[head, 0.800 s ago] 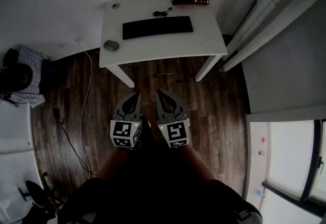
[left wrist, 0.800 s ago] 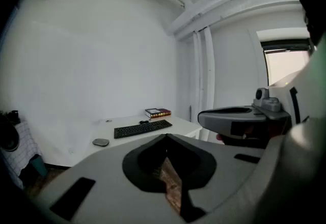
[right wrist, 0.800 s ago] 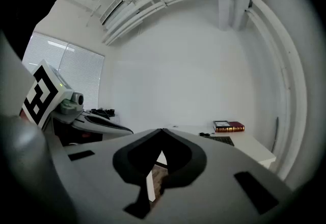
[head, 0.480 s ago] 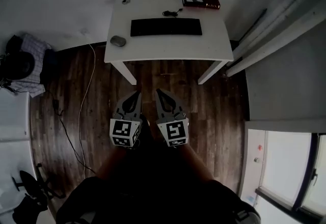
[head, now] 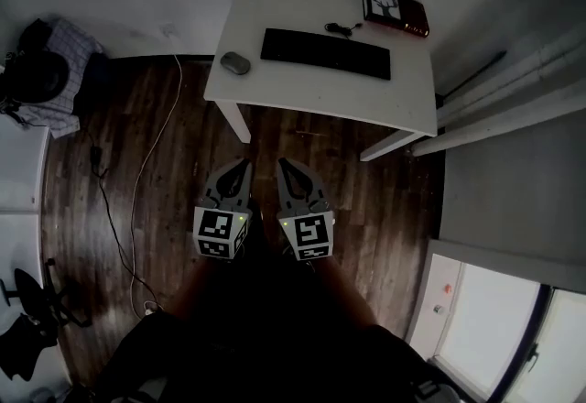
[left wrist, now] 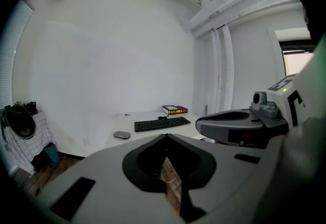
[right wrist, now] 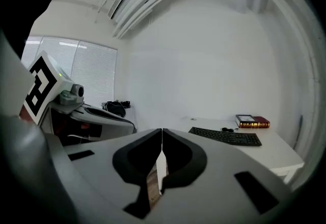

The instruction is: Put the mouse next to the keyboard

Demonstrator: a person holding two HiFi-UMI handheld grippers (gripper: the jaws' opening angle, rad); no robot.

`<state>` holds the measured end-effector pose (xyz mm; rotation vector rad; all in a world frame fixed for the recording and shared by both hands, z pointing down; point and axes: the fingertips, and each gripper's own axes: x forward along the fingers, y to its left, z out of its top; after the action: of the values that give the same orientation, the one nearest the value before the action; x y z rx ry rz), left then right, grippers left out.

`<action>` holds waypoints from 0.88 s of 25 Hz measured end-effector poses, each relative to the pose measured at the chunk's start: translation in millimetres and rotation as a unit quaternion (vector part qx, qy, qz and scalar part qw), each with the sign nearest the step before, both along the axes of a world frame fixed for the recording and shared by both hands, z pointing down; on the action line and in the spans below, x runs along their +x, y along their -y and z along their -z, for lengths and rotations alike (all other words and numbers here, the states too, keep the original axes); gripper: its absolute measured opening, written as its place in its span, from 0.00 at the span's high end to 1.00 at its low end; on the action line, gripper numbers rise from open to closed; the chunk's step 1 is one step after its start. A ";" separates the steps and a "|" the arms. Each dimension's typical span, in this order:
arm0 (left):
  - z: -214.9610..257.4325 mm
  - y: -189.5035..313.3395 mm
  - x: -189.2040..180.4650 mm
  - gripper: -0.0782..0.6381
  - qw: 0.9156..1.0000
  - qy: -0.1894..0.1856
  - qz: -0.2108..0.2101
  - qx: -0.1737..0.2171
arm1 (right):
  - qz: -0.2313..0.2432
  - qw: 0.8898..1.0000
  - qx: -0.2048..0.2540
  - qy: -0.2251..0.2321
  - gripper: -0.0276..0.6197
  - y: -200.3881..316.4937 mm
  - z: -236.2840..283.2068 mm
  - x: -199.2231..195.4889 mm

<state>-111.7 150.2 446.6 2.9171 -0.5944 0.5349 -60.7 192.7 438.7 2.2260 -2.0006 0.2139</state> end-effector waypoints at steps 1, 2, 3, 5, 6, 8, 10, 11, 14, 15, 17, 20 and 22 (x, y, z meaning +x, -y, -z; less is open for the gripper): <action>-1.0 7.0 -1.7 0.89 1.000 0.000 0.007 -0.002 | 0.008 1.000 -0.005 0.000 0.92 7.5 -2.3 -1.7; -2.4 14.9 -3.8 0.89 1.000 0.000 0.014 -0.004 | 0.016 1.000 -0.009 0.001 0.92 15.7 -4.6 -3.9; -4.2 23.2 -6.3 0.89 1.000 0.000 0.021 -0.006 | 0.025 1.000 -0.014 0.001 0.92 24.2 -6.7 -6.5; -9.4 39.7 -12.9 0.89 0.999 0.001 0.037 -0.011 | 0.045 0.999 -0.025 0.001 0.92 41.4 -10.8 -13.4; -12.5 47.6 -16.6 0.89 0.999 0.002 0.045 -0.015 | 0.056 0.998 -0.030 0.001 0.92 49.9 -13.3 -17.5; -19.1 62.9 -23.6 0.89 0.998 0.005 0.062 -0.025 | 0.082 0.996 -0.041 -0.002 0.92 66.7 -20.2 -26.3; -25.3 80.2 -29.3 0.89 0.996 0.007 0.076 -0.034 | 0.105 0.993 -0.052 -0.004 0.92 85.8 -25.8 -34.1; -27.2 90.0 -31.5 0.89 0.996 0.007 0.081 -0.038 | 0.115 0.992 -0.058 -0.005 0.92 96.7 -27.8 -37.5; -28.6 120.5 -35.8 0.89 0.995 0.004 0.087 -0.055 | 0.131 0.989 -0.069 -0.009 0.92 128.8 -28.9 -43.8; -28.7 130.7 -36.5 0.89 0.994 0.003 0.087 -0.060 | 0.131 0.989 -0.072 -0.011 0.92 138.5 -28.1 -44.3; -30.0 149.9 -35.2 0.89 0.994 0.000 0.079 -0.069 | 0.129 0.988 -0.079 -0.017 0.92 156.2 -26.2 -43.3; -29.9 171.9 -26.2 0.89 0.995 -0.004 0.057 -0.079 | 0.130 0.986 -0.102 -0.028 0.92 177.5 -27.7 -38.0; -29.0 186.6 -16.8 0.89 0.994 -0.013 0.044 -0.098 | 0.129 0.984 -0.122 -0.025 0.92 192.6 -36.0 -30.5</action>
<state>-128.5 -36.4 475.6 2.6959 -0.6248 0.5126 -91.2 0.0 474.7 1.7889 -2.0834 0.3470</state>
